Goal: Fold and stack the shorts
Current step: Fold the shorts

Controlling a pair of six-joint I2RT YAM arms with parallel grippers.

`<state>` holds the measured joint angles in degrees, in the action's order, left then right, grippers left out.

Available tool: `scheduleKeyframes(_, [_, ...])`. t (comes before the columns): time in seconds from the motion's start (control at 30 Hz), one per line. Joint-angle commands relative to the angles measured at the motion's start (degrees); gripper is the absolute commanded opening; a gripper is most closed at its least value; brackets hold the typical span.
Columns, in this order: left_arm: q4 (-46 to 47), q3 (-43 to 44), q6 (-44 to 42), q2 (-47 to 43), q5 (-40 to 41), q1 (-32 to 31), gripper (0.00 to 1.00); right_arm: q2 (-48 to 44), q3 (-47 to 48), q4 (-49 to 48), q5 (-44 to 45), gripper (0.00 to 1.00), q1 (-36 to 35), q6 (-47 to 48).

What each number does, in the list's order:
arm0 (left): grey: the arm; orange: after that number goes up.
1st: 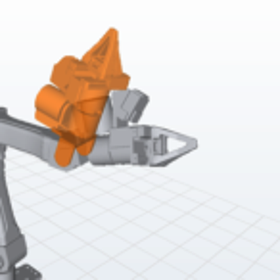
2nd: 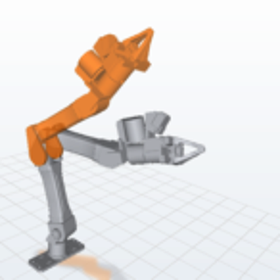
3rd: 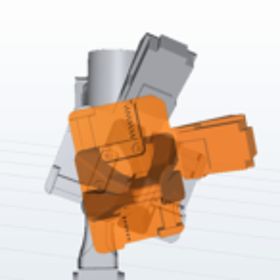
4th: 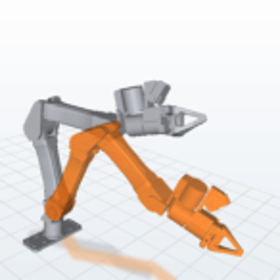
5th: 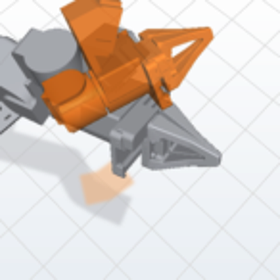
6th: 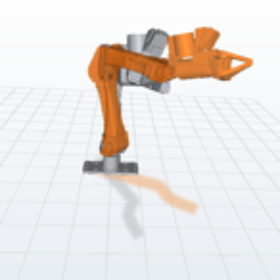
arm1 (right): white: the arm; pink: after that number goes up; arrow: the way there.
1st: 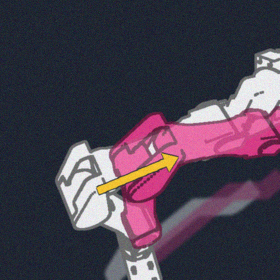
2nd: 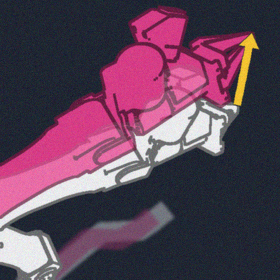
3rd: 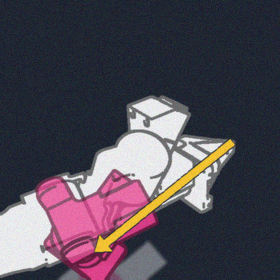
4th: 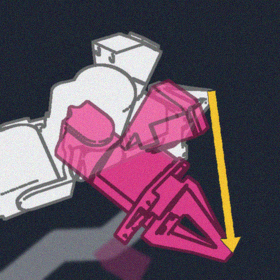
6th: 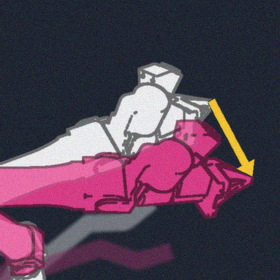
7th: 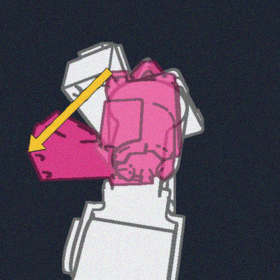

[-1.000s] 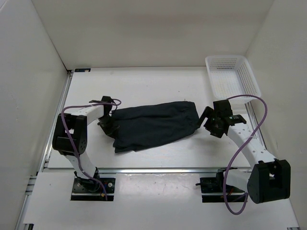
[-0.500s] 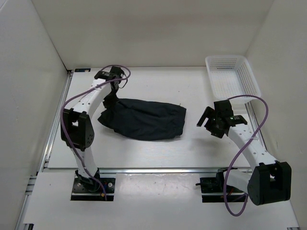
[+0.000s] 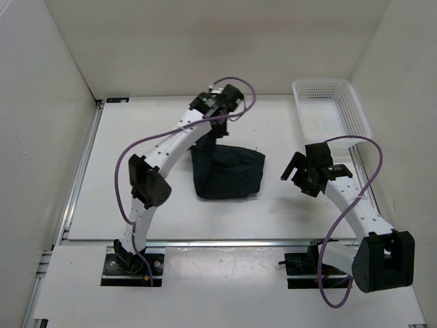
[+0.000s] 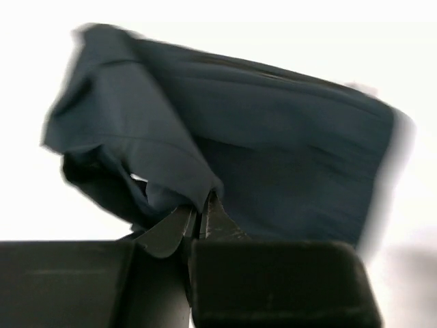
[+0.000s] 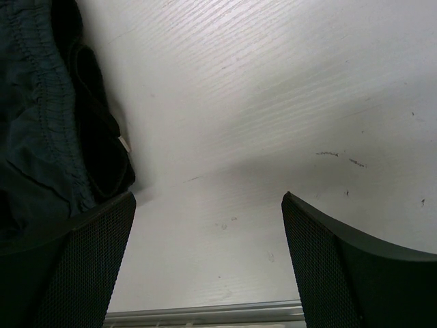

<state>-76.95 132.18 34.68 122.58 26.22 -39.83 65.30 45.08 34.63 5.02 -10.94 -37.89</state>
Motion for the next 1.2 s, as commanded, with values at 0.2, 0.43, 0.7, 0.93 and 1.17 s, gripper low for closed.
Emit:
scheduleKeyframes(0.2, [-5.5, 14.4, -1.8, 11.2, -24.1, -11.5, 0.29, -1.1, -2.6, 0.3, 0.9, 0.92, 0.7, 0.7])
scheduleKeyframes(0.43, [-0.9, 9.7, -2.9, -2.9, -25.4, -6.1, 0.91, -1.8, -3.7, -0.3, 0.3, 0.92, 0.7, 0.7])
scheduleKeyframes(0.7, [4.8, -12.0, -2.9, -20.3, -23.4, 3.6, 0.73, 4.9, 6.8, -2.2, -3.2, 0.89, -5.7, 11.0])
scheduleKeyframes(0.93, [8.9, -31.2, 0.1, -27.8, -21.8, 4.9, 0.56, 18.9, 21.1, 1.9, -2.7, 0.9, -13.2, 12.9])
scheduleKeyframes(1.17, [11.6, -39.7, 1.8, -29.0, -23.0, 4.9, 0.56, 28.2, 26.4, 0.7, -2.6, 0.86, -16.2, 10.7])
